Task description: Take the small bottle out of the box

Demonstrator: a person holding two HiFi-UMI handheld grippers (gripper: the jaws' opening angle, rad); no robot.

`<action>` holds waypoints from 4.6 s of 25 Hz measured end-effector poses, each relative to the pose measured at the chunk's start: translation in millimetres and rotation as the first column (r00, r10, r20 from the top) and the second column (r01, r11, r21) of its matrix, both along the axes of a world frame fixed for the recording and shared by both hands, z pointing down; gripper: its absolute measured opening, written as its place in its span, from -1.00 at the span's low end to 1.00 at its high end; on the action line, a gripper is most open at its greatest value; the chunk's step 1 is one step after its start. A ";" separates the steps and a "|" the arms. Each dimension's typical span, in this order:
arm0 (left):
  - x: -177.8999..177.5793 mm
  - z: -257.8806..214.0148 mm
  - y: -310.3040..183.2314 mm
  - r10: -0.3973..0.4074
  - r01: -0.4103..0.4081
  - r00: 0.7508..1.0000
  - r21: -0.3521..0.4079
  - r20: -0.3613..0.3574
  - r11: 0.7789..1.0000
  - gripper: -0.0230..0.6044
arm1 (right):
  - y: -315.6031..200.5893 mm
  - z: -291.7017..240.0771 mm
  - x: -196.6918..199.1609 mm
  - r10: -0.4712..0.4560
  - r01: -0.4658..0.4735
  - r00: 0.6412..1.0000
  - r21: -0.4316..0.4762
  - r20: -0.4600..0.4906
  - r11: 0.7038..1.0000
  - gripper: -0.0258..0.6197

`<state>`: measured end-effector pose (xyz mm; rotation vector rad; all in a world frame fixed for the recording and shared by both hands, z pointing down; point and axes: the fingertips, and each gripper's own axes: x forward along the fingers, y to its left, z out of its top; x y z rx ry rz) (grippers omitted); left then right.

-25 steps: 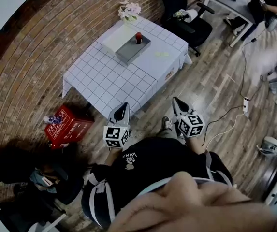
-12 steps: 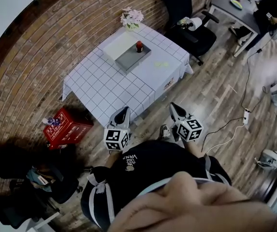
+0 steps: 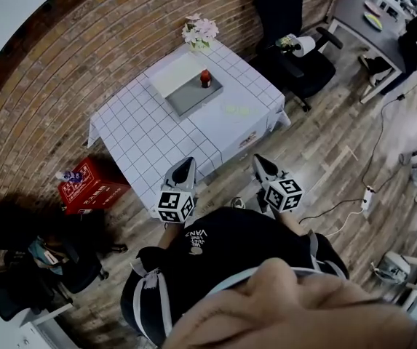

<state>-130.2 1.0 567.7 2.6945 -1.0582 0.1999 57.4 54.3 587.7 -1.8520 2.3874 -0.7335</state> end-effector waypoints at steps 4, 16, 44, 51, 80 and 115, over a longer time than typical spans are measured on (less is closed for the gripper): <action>23.0 2.2 -11.5 -0.050 0.050 0.999 -0.003 -0.003 0.999 -0.89 | -16.2 0.8 20.7 -0.064 0.064 0.998 0.001 -0.013 0.998 -0.91; 38.4 11.0 -48.9 -0.103 0.104 0.993 -0.009 0.050 0.995 -0.89 | -58.8 5.8 45.7 -0.072 0.072 0.997 -0.007 0.004 0.997 -0.91; 12.8 15.0 -173.9 -0.028 0.029 0.998 -0.015 0.051 0.999 -0.89 | -177.1 9.6 13.2 -0.005 0.005 1.000 -0.029 -0.015 1.000 -0.91; 11.8 19.9 -190.3 -0.073 0.075 0.995 -0.028 0.068 0.997 -0.89 | -198.9 13.4 13.3 -0.060 0.059 0.998 -0.044 -0.009 0.997 -0.91; 97.7 33.2 -270.6 -0.251 0.256 0.957 -0.017 0.143 0.967 -0.89 | -278.7 9.7 97.2 -0.287 0.286 0.958 -0.052 -0.008 0.957 -0.91; 160.4 121.2 -355.4 -0.195 0.278 0.922 -0.223 0.334 0.934 -0.07 | -300.3 14.1 162.3 -0.318 0.316 0.948 -0.065 -0.020 0.946 -0.91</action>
